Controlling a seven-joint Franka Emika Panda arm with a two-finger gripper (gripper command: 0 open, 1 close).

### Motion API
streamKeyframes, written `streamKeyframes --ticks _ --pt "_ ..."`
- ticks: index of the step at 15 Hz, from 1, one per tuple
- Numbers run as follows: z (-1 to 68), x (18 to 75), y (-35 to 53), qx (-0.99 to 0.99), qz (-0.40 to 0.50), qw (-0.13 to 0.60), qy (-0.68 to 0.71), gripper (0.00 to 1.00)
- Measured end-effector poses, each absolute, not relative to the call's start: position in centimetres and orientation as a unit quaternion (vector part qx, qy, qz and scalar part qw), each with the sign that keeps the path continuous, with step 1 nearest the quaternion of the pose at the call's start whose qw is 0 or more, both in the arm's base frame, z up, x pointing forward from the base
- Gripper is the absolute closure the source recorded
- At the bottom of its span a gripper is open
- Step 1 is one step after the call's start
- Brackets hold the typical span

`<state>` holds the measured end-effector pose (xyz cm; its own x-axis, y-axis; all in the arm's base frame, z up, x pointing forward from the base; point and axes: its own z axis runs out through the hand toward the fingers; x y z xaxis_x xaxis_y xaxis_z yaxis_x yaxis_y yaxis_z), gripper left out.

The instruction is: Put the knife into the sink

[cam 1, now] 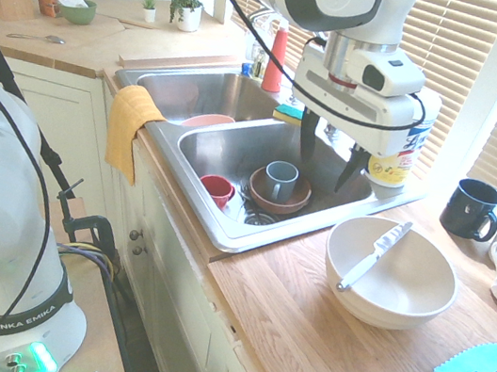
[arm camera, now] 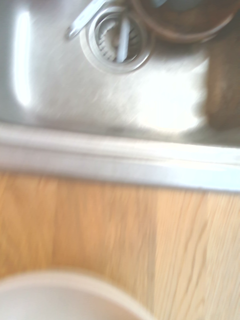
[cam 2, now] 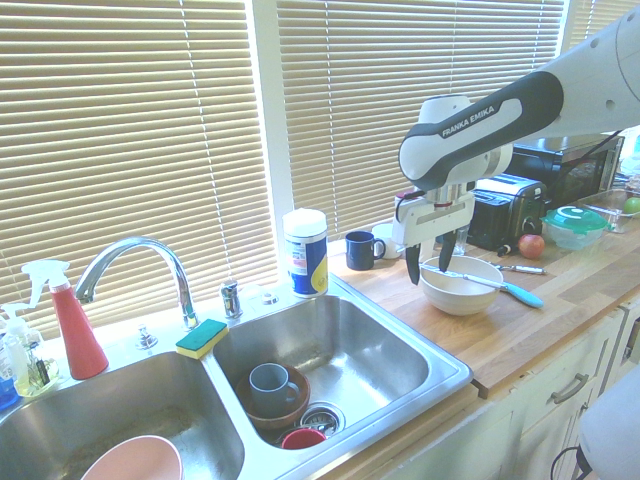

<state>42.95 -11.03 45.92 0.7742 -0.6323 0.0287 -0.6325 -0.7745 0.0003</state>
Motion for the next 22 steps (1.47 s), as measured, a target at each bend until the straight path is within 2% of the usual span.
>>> streamKeyframes --ticks 5,12,13,22 --pt "45.1 40.9 -18.5 0.956 0.015 0.027 -0.290 0.00" --pt "39.8 41.3 -20.7 0.950 0.031 0.027 -0.310 0.00" --pt "39.4 41.4 -21.0 0.949 0.030 0.026 -0.312 1.00" --pt "38.9 41.6 -21.4 0.945 0.038 0.017 -0.323 1.00"
